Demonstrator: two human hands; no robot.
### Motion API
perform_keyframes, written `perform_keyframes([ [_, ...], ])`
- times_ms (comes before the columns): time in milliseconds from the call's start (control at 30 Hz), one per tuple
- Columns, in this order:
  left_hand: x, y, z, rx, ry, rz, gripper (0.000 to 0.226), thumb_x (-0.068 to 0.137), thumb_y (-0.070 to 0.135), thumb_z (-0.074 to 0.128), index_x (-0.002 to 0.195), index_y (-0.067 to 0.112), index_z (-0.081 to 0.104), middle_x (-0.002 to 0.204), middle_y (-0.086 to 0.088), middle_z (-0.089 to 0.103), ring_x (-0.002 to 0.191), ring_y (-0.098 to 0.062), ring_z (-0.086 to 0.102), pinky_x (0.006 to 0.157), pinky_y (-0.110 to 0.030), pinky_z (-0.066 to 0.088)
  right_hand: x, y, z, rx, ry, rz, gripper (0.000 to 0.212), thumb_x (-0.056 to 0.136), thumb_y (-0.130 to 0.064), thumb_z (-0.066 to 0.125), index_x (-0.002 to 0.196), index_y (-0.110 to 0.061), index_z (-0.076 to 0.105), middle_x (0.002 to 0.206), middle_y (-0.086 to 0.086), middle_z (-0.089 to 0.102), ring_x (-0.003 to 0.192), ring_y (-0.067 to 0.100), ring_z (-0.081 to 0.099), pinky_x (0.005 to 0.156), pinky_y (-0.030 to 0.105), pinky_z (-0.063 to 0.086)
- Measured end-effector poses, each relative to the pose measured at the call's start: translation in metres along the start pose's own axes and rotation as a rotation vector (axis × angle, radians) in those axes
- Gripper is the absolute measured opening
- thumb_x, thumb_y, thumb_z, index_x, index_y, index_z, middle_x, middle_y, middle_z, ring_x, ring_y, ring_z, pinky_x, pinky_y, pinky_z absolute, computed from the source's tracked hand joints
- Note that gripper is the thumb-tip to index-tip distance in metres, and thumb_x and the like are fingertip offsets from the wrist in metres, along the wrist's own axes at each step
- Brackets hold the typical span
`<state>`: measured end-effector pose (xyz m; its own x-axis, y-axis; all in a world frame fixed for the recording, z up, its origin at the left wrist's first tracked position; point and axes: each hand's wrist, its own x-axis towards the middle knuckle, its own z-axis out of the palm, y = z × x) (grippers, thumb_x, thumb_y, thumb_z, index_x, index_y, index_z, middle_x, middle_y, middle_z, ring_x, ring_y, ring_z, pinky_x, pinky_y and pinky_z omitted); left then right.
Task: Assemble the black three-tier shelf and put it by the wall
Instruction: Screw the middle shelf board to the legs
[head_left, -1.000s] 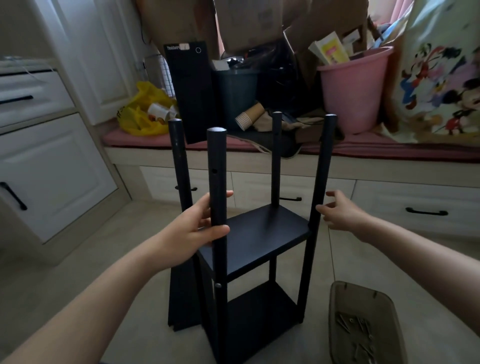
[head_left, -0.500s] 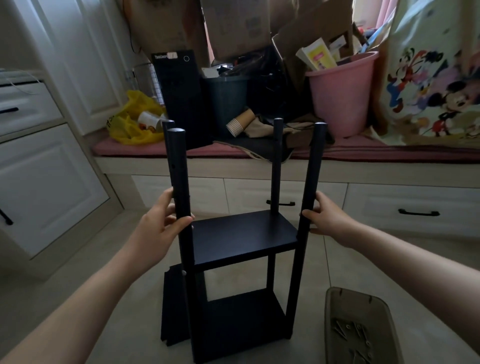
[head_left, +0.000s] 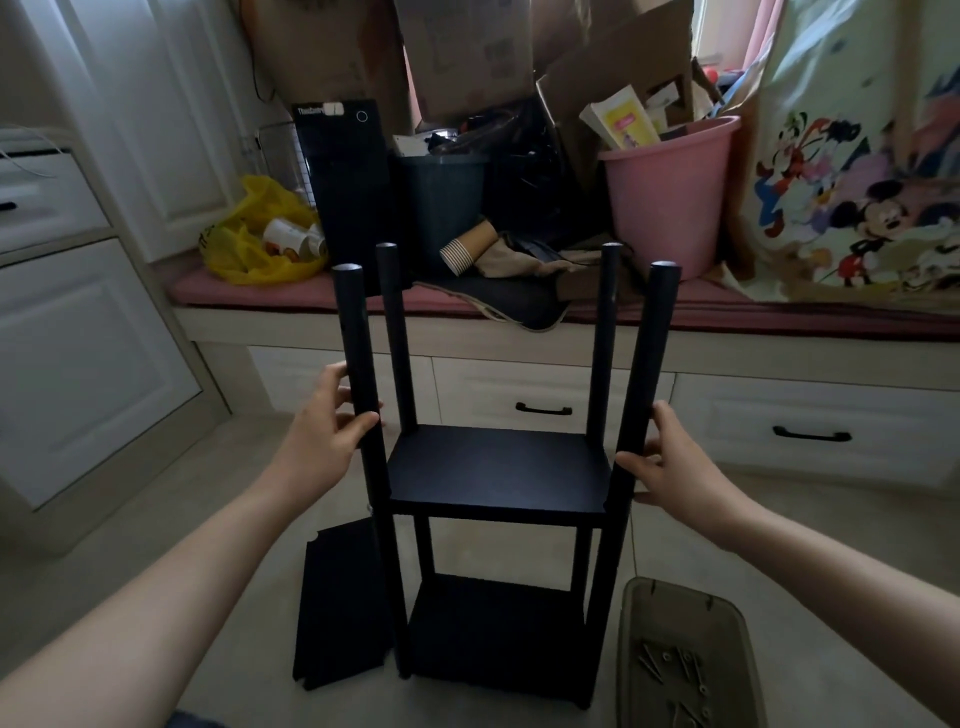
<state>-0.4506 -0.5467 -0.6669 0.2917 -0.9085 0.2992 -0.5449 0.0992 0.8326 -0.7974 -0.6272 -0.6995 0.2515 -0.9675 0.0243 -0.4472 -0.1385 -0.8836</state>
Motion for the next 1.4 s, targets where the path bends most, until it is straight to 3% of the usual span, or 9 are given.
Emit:
perform_keyframes([
  [300, 0.006, -0.004, 0.021, 0.104, 0.036, -0.012, 0.044, 0.098, 0.004, 0.061, 0.135, 0.019, 0.044, 0.119, 0.001, 0.059, 0.1, -0.024, 0.068, 0.096, -0.052, 0.055, -0.022, 0.011, -0.005, -0.057, -0.026, -0.041, 0.045, 0.095, -0.013, 0.063, 0.119, -0.041, 0.038, 0.098, 0.002, 0.063, 0.086, 0.019, 0.068, 0.079, 0.045, 0.061],
  [567, 0.005, -0.006, 0.027, 0.117, 0.126, -0.098, 0.046, 0.095, 0.004, 0.065, 0.135, 0.018, 0.048, 0.116, -0.004, 0.058, 0.108, -0.029, 0.064, 0.095, -0.052, 0.055, -0.034, 0.009, 0.002, -0.09, -0.073, -0.047, 0.048, 0.093, -0.016, 0.066, 0.129, -0.032, 0.038, 0.098, 0.0, 0.061, 0.087, 0.018, 0.065, 0.082, 0.042, 0.059],
  [833, 0.004, -0.017, 0.034, 0.265, 0.199, -0.188, 0.032, 0.097, 0.013, 0.066, 0.127, 0.009, 0.057, 0.112, -0.009, 0.065, 0.107, -0.03, 0.064, 0.094, -0.049, 0.055, -0.036, 0.001, 0.005, -0.143, -0.165, -0.041, 0.037, 0.092, -0.018, 0.068, 0.112, -0.036, 0.042, 0.094, -0.013, 0.056, 0.087, 0.006, 0.06, 0.081, 0.033, 0.057],
  [900, 0.0, -0.019, 0.042, 0.327, 0.123, -0.369, 0.023, 0.099, 0.018, 0.063, 0.115, 0.002, 0.063, 0.106, -0.015, 0.068, 0.095, -0.029, 0.067, 0.08, -0.039, 0.056, -0.034, -0.003, -0.002, -0.18, -0.219, -0.032, 0.031, 0.091, -0.02, 0.069, 0.107, -0.036, 0.047, 0.099, -0.014, 0.057, 0.088, 0.005, 0.058, 0.073, 0.024, 0.052],
  [1000, -0.021, -0.014, 0.061, 0.251, -0.259, -0.721, 0.027, 0.1, 0.028, 0.062, 0.107, 0.001, 0.061, 0.1, -0.014, 0.072, 0.079, -0.021, 0.072, 0.062, -0.03, 0.056, -0.032, -0.009, -0.013, -0.203, -0.285, -0.032, 0.024, 0.089, -0.021, 0.072, 0.099, -0.034, 0.055, 0.103, -0.008, 0.063, 0.085, 0.006, 0.06, 0.065, 0.017, 0.044],
  [1133, -0.049, 0.002, 0.101, 0.153, -0.681, -0.762, 0.04, 0.1, 0.048, 0.055, 0.107, 0.012, 0.069, 0.107, -0.004, 0.076, 0.1, -0.018, 0.072, 0.093, -0.035, 0.057, -0.032, -0.011, -0.017, -0.236, -0.321, -0.032, 0.021, 0.086, -0.023, 0.075, 0.1, -0.029, 0.06, 0.101, -0.005, 0.066, 0.089, 0.007, 0.064, 0.066, 0.016, 0.046],
  [1233, -0.072, 0.01, 0.147, 0.043, -0.716, -0.798, 0.042, 0.1, 0.054, 0.052, 0.115, 0.017, 0.066, 0.121, -0.001, 0.07, 0.112, -0.017, 0.064, 0.101, -0.035, 0.051, -0.029, -0.01, -0.016, -0.278, -0.31, -0.056, 0.022, 0.086, -0.023, 0.076, 0.101, -0.027, 0.061, 0.099, -0.007, 0.066, 0.091, 0.005, 0.062, 0.071, 0.017, 0.047],
  [1333, -0.092, 0.005, 0.193, -0.218, -0.58, -0.907, 0.059, 0.099, 0.054, 0.054, 0.137, 0.01, 0.054, 0.135, -0.008, 0.062, 0.122, -0.022, 0.058, 0.099, -0.034, 0.047, -0.027, -0.009, -0.016, -0.3, -0.312, -0.078, 0.021, 0.086, -0.023, 0.075, 0.1, -0.027, 0.06, 0.099, -0.007, 0.066, 0.093, 0.007, 0.063, 0.076, 0.02, 0.049],
  [1400, -0.099, -0.003, 0.214, -0.465, -0.446, -0.939, 0.059, 0.097, 0.049, 0.061, 0.139, 0.009, 0.051, 0.138, -0.009, 0.059, 0.13, -0.024, 0.054, 0.11, -0.039, 0.041, -0.027, -0.008, -0.016, -0.317, -0.317, -0.091, 0.022, 0.086, -0.023, 0.075, 0.102, -0.026, 0.06, 0.1, -0.007, 0.066, 0.093, 0.007, 0.062, 0.076, 0.019, 0.049],
])
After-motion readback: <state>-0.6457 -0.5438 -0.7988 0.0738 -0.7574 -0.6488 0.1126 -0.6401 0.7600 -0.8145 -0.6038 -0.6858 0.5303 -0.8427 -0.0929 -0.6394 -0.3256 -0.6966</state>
